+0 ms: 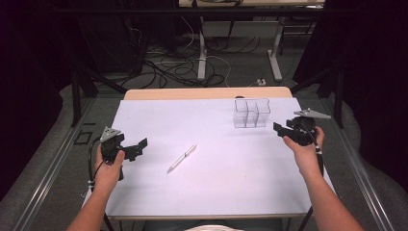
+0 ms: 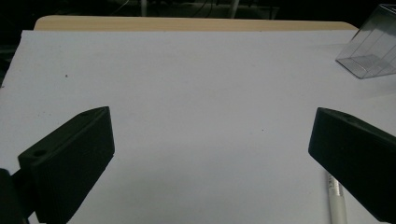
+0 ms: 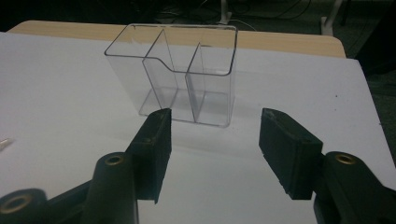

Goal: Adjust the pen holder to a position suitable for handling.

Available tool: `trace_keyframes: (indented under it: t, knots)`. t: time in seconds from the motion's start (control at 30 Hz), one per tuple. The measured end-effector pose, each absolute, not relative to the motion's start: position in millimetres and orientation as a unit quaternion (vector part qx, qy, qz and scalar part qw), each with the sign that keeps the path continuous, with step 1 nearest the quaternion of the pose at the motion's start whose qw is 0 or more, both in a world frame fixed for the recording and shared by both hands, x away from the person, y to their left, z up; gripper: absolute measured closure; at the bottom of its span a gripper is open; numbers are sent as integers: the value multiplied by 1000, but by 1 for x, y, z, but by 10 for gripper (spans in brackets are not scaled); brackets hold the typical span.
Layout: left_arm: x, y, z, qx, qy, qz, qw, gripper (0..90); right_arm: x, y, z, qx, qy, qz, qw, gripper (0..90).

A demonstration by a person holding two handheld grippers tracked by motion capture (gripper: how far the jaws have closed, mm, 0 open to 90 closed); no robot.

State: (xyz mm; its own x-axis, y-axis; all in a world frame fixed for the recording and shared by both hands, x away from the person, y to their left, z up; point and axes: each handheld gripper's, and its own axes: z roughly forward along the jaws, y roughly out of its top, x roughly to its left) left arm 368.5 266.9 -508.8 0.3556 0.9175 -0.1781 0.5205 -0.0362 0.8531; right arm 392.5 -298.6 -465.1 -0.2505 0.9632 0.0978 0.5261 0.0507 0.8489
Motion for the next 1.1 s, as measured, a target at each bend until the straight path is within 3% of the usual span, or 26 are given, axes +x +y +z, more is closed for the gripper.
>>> trace_keyframes:
  t: [0.27,0.5,0.7,1.1]
  knots:
    - [369,268,-510,686,526,217,454,2,414,-291,-452,539,698,387,271,460]
    - [370,268,-510,688,525,216,452,3,433,-286,-442,527,708,380,277,614]
    - [370,267,-511,689,524,217,452,3,450,-282,-440,525,712,371,282,689]
    - [370,268,-512,688,527,213,450,3,481,-284,-451,548,703,349,288,725]
